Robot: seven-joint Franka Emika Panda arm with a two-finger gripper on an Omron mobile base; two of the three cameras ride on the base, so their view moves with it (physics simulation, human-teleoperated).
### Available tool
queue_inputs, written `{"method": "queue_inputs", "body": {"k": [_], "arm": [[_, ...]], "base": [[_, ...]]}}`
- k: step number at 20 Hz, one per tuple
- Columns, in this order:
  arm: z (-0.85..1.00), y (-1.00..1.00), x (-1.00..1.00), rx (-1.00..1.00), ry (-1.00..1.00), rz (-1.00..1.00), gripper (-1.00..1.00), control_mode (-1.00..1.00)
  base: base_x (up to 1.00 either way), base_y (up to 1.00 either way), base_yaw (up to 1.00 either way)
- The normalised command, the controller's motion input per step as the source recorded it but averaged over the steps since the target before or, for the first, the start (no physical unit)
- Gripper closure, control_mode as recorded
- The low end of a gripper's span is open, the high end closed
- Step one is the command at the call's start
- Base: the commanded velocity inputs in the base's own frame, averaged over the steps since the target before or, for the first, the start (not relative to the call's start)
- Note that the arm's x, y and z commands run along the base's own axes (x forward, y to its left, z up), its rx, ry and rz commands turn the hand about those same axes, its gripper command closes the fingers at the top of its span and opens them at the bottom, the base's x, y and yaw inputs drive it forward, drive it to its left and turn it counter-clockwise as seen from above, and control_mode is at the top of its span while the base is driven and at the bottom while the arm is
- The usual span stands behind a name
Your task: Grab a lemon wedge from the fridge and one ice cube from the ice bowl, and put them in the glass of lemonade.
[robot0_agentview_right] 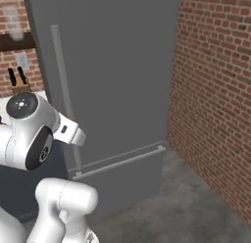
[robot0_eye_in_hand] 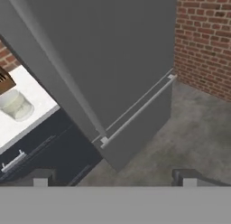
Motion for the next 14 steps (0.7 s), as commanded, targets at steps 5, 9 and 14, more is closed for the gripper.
{"method": "queue_inputs", "body": {"k": [5, 9, 14], "arm": [[0.00, 0.00, 0.00, 0.00, 0.00, 0.00, -1.00, 1.00], [0.00, 0.00, 0.00, 0.00, 0.00, 0.00, -1.00, 1.00], [0.00, 0.00, 0.00, 0.00, 0.00, 0.00, -1.00, 1.00]], "base": [[0.12, 0.73, -0.31], [0.03, 0.69, -0.21], [0.00, 0.36, -0.09]]}}
